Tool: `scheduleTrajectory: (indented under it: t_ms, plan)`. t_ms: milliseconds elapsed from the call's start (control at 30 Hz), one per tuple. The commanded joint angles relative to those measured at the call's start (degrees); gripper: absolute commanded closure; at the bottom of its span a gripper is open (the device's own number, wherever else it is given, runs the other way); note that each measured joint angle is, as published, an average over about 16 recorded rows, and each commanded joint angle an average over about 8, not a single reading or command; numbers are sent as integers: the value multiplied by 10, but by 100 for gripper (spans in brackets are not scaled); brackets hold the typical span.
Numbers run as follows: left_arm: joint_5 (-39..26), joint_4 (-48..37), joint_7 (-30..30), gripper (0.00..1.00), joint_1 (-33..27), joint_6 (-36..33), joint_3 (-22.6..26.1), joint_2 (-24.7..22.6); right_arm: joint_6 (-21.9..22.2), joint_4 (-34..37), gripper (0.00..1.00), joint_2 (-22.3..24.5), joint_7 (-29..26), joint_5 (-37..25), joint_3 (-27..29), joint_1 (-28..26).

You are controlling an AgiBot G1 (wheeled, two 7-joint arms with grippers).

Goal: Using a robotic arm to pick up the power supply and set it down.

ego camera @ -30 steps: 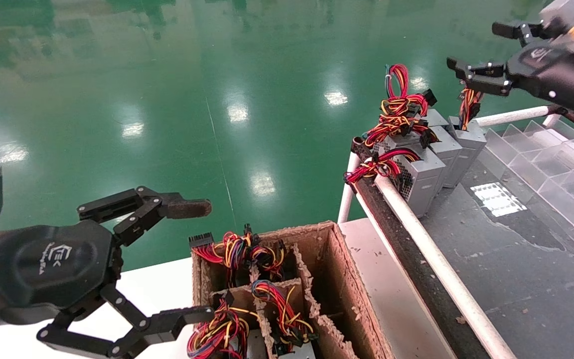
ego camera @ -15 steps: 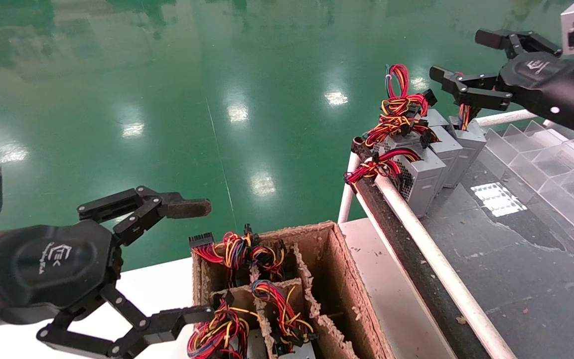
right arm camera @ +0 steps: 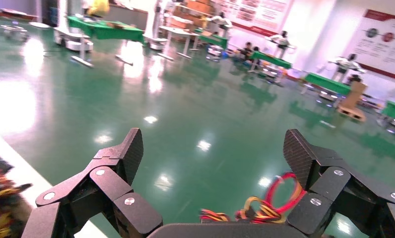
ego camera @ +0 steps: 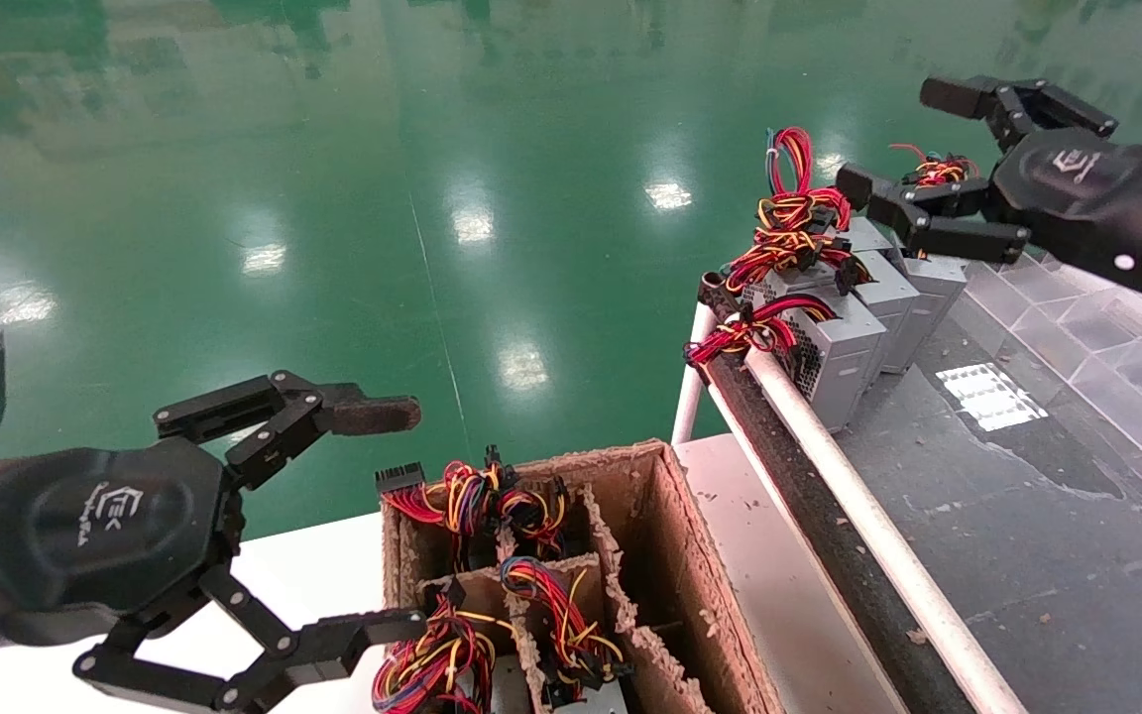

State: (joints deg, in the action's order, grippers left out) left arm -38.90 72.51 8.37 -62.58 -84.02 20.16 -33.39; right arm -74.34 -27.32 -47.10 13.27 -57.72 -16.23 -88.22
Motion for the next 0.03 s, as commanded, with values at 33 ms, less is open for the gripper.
scheduleTrajectory:
  t_ms: [33]
  plan:
    - [0,0,0,0,0,0,0,0,-11,-43,0,11,-22,15,0,25]
